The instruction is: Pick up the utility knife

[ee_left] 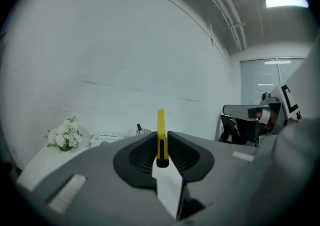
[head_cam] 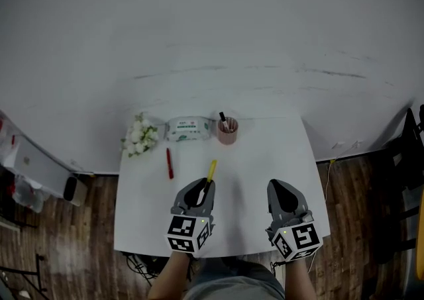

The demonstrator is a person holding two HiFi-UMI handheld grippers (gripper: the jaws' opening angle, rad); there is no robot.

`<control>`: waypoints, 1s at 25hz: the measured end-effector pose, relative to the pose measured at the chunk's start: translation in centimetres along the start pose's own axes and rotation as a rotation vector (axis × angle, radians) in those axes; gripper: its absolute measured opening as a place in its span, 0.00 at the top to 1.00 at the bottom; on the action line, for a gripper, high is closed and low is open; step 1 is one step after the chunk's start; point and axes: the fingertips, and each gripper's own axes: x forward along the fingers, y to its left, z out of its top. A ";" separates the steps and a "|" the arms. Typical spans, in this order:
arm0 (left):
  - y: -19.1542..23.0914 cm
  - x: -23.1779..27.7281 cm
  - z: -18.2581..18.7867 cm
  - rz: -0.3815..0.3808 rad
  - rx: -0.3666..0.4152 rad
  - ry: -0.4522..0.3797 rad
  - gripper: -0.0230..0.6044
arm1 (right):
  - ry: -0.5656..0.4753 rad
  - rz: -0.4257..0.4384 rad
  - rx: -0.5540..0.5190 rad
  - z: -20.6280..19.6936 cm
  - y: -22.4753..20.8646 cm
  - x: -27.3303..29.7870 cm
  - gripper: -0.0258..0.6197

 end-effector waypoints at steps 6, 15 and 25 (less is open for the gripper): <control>-0.4 -1.8 1.9 0.038 0.020 -0.078 0.83 | -0.012 0.035 -0.011 0.7 0.5 -0.2 0.96; -0.9 -4.4 4.2 0.093 0.056 -0.176 0.83 | -0.028 0.078 -0.024 1.0 1.4 -0.7 0.96; -1.3 -6.5 5.1 0.121 0.064 -0.228 0.83 | -0.043 0.099 -0.071 1.7 2.5 -1.7 0.96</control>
